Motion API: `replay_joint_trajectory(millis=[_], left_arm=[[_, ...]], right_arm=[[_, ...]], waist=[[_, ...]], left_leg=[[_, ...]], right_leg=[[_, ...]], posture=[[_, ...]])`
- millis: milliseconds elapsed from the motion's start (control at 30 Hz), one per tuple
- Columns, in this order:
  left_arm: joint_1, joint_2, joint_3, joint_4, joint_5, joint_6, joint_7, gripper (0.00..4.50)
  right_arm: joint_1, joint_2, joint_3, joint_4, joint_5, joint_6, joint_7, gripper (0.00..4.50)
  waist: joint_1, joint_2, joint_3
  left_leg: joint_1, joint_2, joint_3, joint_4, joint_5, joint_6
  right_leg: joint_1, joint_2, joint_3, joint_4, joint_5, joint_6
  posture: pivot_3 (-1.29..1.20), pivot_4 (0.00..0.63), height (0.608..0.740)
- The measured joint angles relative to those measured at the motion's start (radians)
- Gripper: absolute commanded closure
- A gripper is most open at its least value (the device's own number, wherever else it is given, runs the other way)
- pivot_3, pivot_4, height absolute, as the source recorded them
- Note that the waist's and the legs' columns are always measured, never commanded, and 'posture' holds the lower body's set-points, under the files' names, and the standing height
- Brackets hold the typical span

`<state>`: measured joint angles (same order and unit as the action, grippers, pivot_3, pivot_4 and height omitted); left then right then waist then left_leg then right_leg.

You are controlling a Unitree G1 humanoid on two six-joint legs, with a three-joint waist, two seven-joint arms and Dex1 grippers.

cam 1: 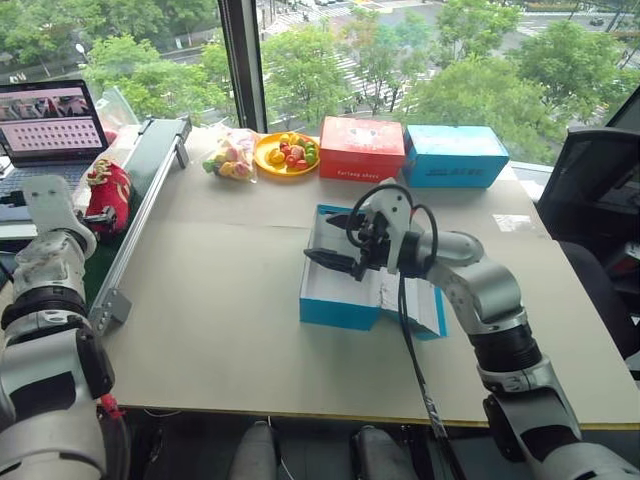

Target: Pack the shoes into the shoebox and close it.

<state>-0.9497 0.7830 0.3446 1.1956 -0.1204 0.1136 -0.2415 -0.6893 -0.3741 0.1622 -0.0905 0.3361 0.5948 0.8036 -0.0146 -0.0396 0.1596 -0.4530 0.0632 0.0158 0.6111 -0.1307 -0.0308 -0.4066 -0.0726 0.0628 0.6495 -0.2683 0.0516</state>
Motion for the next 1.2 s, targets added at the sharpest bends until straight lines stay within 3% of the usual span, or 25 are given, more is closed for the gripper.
replay_joint_trajectory(millis=[167, 200, 267, 500, 600, 767, 867, 1067, 1200], left_arm=[[0.015, 0.0, 0.015, 0.012, -0.013, 0.012, -0.01, 0.13], [0.021, 0.0, 0.02, 0.013, -0.023, 0.023, -0.021, 0.62], [0.032, -0.003, 0.028, 0.012, -0.04, 0.039, -0.047, 1.1], [0.066, -0.005, 0.052, -0.016, -0.07, 0.048, -0.049, 3.64], [0.081, -0.005, 0.053, -0.031, -0.077, 0.058, -0.043, 4.3], [0.1, -0.068, 0.051, -0.174, -0.103, 0.061, -0.071, 4.3], [0.11, -0.135, 0.043, -0.386, -0.163, 0.114, -0.126, 4.3], [0.136, -0.318, -0.05, -0.975, -0.363, 0.374, -0.177, 4.3], [0.137, -0.413, -0.106, -1.166, -0.445, 0.502, -0.146, 4.3]], right_arm=[[0.0, -0.009, 0.022, 0.0, -0.012, 0.0, 0.002, 0.02], [0.0, -0.01, 0.022, 0.0, -0.013, 0.0, 0.002, 0.0], [0.0, -0.013, 0.023, 0.0, -0.019, 0.0, 0.002, 0.0], [0.0, -0.018, 0.028, 0.001, -0.038, 0.0, 0.009, 0.0], [0.0, -0.019, 0.028, 0.001, -0.04, 0.0, 0.017, 0.0], [-0.001, -0.009, 0.019, 0.003, -0.037, 0.002, 0.015, 0.0], [-0.006, 0.028, -0.03, 0.021, 0.004, 0.03, -0.017, 0.0], [-0.113, 0.17, -0.316, 0.114, 0.249, 0.246, -0.198, 0.0], [-0.153, 0.198, -0.419, 0.132, 0.356, 0.334, -0.291, 0.0]], waist=[[0.002, 0.0, 0.0], [0.002, 0.0, 0.0], [0.002, 0.0, 0.0], [0.003, 0.0, 0.0], [0.004, 0.0, 0.0], [0.013, -0.003, 0.002], [0.018, -0.006, 0.002], [0.018, -0.006, 0.002], [0.001, -0.006, 0.002]], left_leg=[[0.0, 0.0, 0.0, 0.0, 0.0, 0.0], [0.0, 0.0, 0.0, 0.0, 0.0, 0.0], [0.0, 0.0, 0.0, 0.0, 0.0, 0.0], [0.002, 0.0, 0.0, 0.001, 0.002, -0.003], [0.003, 0.001, 0.0, 0.0, 0.003, -0.004], [0.001, 0.002, 0.0, 0.0, 0.005, -0.007], [-0.004, 0.002, -0.001, 0.001, 0.005, -0.008], [-0.007, 0.002, -0.001, 0.001, 0.005, -0.008], [-0.005, 0.002, -0.001, 0.001, 0.005, -0.008]], right_leg=[[0.0, 0.0, 0.0, 0.0, 0.0, 0.0], [0.0, 0.0, 0.0, 0.0, 0.0, 0.0], [0.0, 0.0, 0.0, 0.0, 0.0, 0.0], [0.0, 0.0, 0.0, 0.006, 0.0, 0.0], [0.0, 0.001, 0.0, 0.008, 0.0, 0.0], [-0.001, 0.001, -0.001, 0.007, 0.0, -0.001], [-0.005, 0.001, -0.001, 0.007, 0.0, -0.001], [-0.008, 0.001, -0.001, 0.011, 0.001, -0.002], [-0.009, 0.002, 0.001, 0.012, 0.001, -0.002]], posture=[[0.0, 0.15, 0.74], [0.0, 0.15, 0.74], [0.0, 0.15, 0.74], [0.0, 0.15, 0.74], [0.0, 0.15, 0.74], [0.0, 0.15, 0.74], [0.0, 0.15, 0.74], [0.0, 0.15, 0.74], [0.0, 0.15, 0.74]])
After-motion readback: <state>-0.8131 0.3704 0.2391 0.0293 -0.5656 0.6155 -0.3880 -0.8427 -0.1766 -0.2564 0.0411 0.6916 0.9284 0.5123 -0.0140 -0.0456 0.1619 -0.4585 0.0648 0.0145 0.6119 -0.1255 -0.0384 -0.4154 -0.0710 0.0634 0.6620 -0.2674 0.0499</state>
